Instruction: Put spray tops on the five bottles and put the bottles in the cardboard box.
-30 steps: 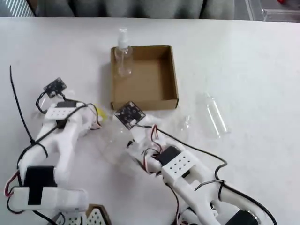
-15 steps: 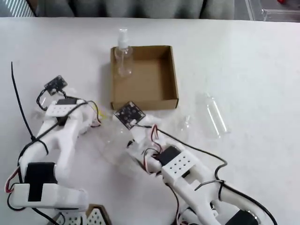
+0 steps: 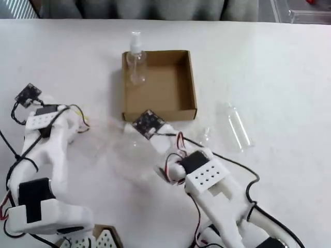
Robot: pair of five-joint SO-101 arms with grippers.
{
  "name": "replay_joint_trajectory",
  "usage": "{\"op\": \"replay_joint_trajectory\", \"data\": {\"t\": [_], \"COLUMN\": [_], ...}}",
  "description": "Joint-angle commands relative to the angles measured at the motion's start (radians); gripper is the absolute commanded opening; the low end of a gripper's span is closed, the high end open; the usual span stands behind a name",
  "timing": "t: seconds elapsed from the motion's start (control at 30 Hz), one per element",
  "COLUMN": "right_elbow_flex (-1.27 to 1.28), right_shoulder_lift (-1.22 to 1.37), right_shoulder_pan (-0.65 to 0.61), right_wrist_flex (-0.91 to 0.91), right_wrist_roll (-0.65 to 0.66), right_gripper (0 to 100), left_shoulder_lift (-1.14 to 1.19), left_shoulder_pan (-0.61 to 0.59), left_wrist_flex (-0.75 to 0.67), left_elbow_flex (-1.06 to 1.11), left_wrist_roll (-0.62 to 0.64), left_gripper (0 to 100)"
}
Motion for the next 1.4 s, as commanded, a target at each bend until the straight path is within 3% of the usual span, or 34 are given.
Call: {"op": "replay_joint_trajectory", "data": {"t": [0.0, 0.23, 0.47, 0.77, 0.97, 1.37], "right_elbow_flex": [-0.052, 0.041, 0.081, 0.077, 0.077, 0.081], "right_shoulder_lift": [-0.097, -0.331, -0.309, 0.015, 0.041, 0.053], "right_shoulder_pan": [0.008, -0.134, -0.225, -0.278, -0.377, -0.381], "right_wrist_flex": [0.12, 0.191, 0.168, -0.093, -0.097, -0.105], "right_wrist_roll": [0.101, 0.103, 0.054, 0.037, 0.014, -0.018], "right_gripper": [1.8, 2.2, 21.4, 20.2, 20.2, 20.2], "left_shoulder_lift": [-0.013, -0.013, -0.013, -0.013, -0.013, -0.013], "left_shoulder_pan": [-0.035, -0.038, -0.039, -0.039, -0.039, -0.039], "left_wrist_flex": [-0.002, -0.003, -0.003, -0.003, -0.002, 0.0], "left_elbow_flex": [-0.057, -0.069, -0.077, -0.075, -0.074, -0.071], "left_wrist_roll": [0.012, 0.009, 0.008, 0.003, -0.02, -0.021], "left_gripper": [2, 2, 2, 2, 2, 2]}}
